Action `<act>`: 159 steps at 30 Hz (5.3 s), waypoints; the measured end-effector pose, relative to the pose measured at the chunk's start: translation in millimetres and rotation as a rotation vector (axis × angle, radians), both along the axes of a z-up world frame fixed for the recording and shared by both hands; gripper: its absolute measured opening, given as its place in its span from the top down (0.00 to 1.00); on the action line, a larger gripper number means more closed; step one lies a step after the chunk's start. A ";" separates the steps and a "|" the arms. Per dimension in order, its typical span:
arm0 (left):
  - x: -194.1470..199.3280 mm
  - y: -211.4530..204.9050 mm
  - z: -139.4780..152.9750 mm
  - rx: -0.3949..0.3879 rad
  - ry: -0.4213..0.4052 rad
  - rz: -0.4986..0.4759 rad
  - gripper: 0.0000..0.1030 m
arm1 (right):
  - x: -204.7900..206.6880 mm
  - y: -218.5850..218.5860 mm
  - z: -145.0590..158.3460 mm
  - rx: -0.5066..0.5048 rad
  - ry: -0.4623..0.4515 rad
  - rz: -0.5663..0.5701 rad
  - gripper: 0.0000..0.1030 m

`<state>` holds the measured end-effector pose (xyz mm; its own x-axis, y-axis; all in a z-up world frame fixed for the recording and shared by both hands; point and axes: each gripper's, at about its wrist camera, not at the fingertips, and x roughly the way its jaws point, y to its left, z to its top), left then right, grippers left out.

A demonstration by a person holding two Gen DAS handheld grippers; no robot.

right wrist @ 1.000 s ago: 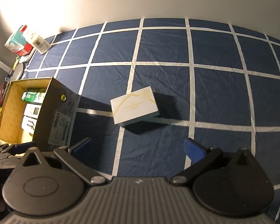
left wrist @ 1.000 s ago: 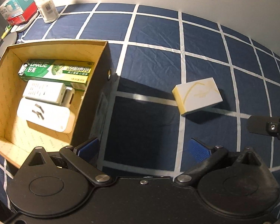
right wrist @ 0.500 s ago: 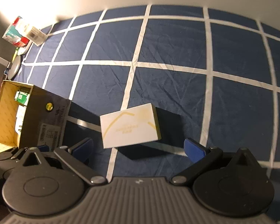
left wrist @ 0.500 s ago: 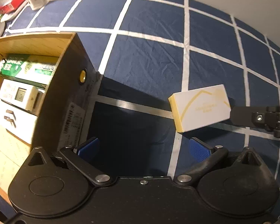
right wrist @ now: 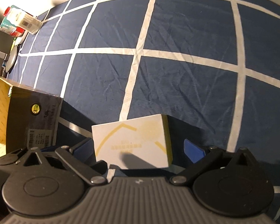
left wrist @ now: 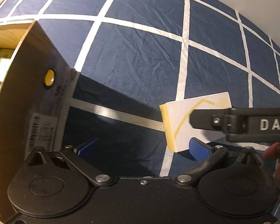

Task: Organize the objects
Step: 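Close the right gripper on the cream box with yellow trim, then lift and carry the cream box with the right gripper to the yellow box, then lower the cream box into the yellow box beside the white plate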

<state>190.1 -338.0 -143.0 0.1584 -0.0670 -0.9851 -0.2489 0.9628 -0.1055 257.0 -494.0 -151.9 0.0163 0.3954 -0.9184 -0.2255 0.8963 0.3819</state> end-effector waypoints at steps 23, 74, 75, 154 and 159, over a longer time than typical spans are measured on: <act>8.1 8.6 -11.1 -0.125 -0.006 -0.068 0.00 | -9.6 5.8 -7.3 0.007 0.047 -0.132 0.20; -34.0 -2.8 45.3 -0.229 -0.101 -0.177 0.33 | -74.6 11.3 48.9 0.013 -0.073 -0.128 0.29; -39.2 -2.3 49.3 -0.225 -0.107 -0.178 0.33 | -80.3 12.7 52.6 0.017 -0.078 -0.131 0.29; -116.2 302.3 33.2 -0.260 0.061 -0.319 0.33 | -174.4 326.1 33.0 -0.024 0.057 -0.275 0.30; -111.6 305.6 26.9 -0.263 0.076 -0.318 0.33 | -170.5 328.9 26.6 -0.027 0.072 -0.276 0.30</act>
